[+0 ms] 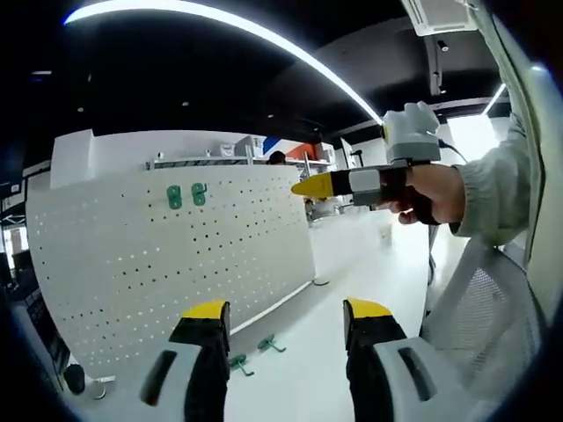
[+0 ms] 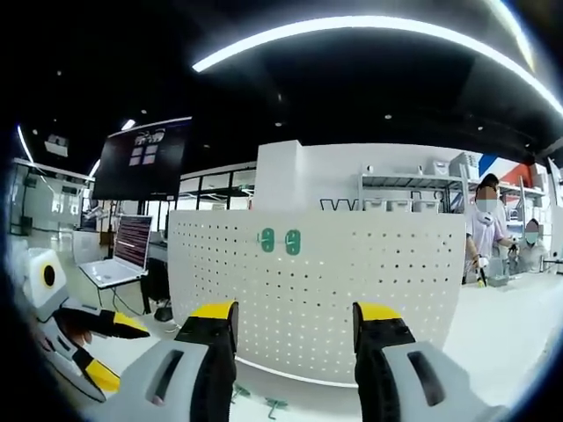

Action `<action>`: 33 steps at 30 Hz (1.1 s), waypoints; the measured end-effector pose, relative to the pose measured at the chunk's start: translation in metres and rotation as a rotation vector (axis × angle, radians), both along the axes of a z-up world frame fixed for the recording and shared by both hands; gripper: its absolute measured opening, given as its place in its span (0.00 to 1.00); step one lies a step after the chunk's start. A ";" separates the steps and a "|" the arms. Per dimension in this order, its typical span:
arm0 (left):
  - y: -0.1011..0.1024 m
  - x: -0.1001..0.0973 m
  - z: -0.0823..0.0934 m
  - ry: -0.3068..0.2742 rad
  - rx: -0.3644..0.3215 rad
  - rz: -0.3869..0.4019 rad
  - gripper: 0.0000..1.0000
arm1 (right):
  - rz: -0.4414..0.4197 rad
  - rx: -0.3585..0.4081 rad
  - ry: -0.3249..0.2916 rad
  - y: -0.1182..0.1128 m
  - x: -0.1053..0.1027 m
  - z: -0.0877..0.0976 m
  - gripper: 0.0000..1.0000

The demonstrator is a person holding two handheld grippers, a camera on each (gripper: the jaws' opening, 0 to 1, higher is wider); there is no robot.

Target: Insert the hook assembly into the mounting plate slot until the hook locks in place.

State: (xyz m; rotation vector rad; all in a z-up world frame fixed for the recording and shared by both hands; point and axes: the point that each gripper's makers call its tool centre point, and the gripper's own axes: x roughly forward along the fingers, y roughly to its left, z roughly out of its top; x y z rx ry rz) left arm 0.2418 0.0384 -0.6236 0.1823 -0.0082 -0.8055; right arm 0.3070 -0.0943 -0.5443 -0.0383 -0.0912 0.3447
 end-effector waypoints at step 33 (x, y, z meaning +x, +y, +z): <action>0.001 0.072 0.029 -0.031 0.298 -0.077 0.40 | -0.008 0.041 0.037 -0.010 -0.021 -0.008 0.49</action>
